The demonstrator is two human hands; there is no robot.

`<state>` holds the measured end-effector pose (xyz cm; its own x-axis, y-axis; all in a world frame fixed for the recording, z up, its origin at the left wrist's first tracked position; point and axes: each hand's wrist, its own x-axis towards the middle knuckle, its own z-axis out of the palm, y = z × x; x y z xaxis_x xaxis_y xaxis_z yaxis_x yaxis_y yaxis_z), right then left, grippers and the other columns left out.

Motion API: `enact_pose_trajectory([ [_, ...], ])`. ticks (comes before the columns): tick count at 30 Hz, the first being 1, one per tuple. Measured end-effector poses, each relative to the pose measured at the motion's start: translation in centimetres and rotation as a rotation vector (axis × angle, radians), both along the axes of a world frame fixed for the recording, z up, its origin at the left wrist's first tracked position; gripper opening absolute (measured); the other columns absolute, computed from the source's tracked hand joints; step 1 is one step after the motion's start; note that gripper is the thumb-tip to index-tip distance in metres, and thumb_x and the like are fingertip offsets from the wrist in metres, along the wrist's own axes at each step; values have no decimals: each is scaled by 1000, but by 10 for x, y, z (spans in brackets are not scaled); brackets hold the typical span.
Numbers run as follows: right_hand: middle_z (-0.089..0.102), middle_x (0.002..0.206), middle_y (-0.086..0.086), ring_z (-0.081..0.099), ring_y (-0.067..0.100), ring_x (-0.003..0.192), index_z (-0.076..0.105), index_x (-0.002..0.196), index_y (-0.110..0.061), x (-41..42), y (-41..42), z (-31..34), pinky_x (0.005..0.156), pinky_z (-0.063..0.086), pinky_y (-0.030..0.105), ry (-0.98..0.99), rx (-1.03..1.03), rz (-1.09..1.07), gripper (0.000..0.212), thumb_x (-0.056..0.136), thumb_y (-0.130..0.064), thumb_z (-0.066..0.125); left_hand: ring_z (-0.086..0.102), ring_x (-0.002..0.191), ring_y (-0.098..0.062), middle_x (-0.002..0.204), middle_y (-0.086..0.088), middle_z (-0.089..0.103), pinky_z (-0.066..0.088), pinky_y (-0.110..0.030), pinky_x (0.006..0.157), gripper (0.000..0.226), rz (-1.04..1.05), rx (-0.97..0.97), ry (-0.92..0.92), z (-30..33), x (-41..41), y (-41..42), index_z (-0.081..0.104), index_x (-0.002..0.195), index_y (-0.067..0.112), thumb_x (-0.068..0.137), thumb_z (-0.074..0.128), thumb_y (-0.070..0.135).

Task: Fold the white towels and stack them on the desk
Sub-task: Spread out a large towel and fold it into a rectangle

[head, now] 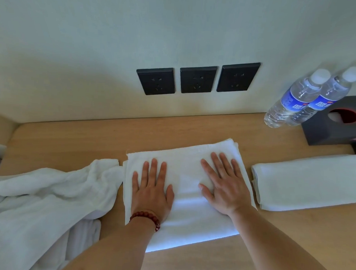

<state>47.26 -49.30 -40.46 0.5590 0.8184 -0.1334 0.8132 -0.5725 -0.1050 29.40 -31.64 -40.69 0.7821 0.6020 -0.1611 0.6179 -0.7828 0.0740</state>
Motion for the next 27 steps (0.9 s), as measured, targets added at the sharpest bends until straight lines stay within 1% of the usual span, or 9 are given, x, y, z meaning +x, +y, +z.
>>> enact_pose_trajectory([
  [5, 11, 168, 3, 7, 25, 156, 19, 160, -34, 3, 1, 4, 124, 10, 51, 30, -23, 8, 70, 99, -68, 22, 10, 153, -27, 167, -6, 12, 16, -56, 119, 70, -26, -4, 13, 5, 2, 4, 18, 159, 21, 97, 29, 50],
  [8, 32, 162, 5, 26, 27, 151, 34, 155, -33, 12, 8, 8, 122, 15, 51, 20, 12, 5, 65, 100, -64, 19, 22, 150, -29, 163, -10, 26, 19, -53, 118, 68, -25, 16, 32, 14, 4, 20, 35, 154, 18, 97, 26, 53],
  [11, 53, 142, 12, 48, 34, 131, 56, 139, -20, 39, 19, 11, 116, 28, 53, -80, 117, -71, 60, 99, -56, 30, 28, 146, -37, 158, -17, 33, 23, -55, 118, 67, 188, 25, 32, 27, 9, 49, 46, 149, 21, 96, 20, 53],
  [14, 50, 139, 16, 47, 38, 124, 55, 135, -15, 70, 27, 15, 110, 31, 53, -138, 135, -258, 54, 95, -49, 44, 23, 148, -37, 160, -19, 27, 20, -54, 119, 69, 236, 32, 54, 34, 3, 74, 41, 151, 22, 95, 15, 53],
  [17, 59, 126, 13, 53, 35, 118, 57, 128, -16, 95, 39, 24, 103, 36, 47, 20, 37, -423, 48, 95, -51, 50, 24, 147, -39, 157, -20, 32, 22, -53, 119, 70, 226, -5, 63, 34, -4, 93, 38, 152, 19, 95, 17, 53],
  [20, 64, 112, 6, 60, 30, 106, 66, 109, -19, 112, 48, 35, 90, 46, 39, 235, -32, -529, 43, 95, -54, 47, 38, 138, -40, 142, -18, 53, 30, -50, 116, 58, 339, -65, 27, 33, -2, 101, 47, 144, 8, 101, 33, 45],
  [22, 66, 94, 1, 64, 24, 89, 66, 90, -20, 118, 49, 44, 75, 51, 34, 366, 12, -563, 37, 91, -54, 52, 43, 135, -35, 136, -16, 59, 29, -45, 118, 52, 375, -108, 27, 33, 2, 101, 55, 135, 4, 102, 38, 40],
  [24, 62, 75, -1, 61, 18, 68, 58, 69, -20, 121, 46, 49, 56, 42, 28, 484, 90, -576, 33, 87, -48, 62, 43, 135, -32, 137, -17, 58, 26, -40, 119, 51, 366, -136, 26, 34, 6, 99, 58, 130, 1, 103, 40, 39],
  [27, 53, 75, -2, 50, 15, 62, 48, 62, -25, 125, 42, 50, 51, 31, 28, 528, 94, -505, 36, 80, -42, 75, 44, 134, -29, 139, -13, 56, 33, -39, 115, 56, 509, -283, -39, 44, 14, 95, 57, 132, 3, 101, 43, 48],
])
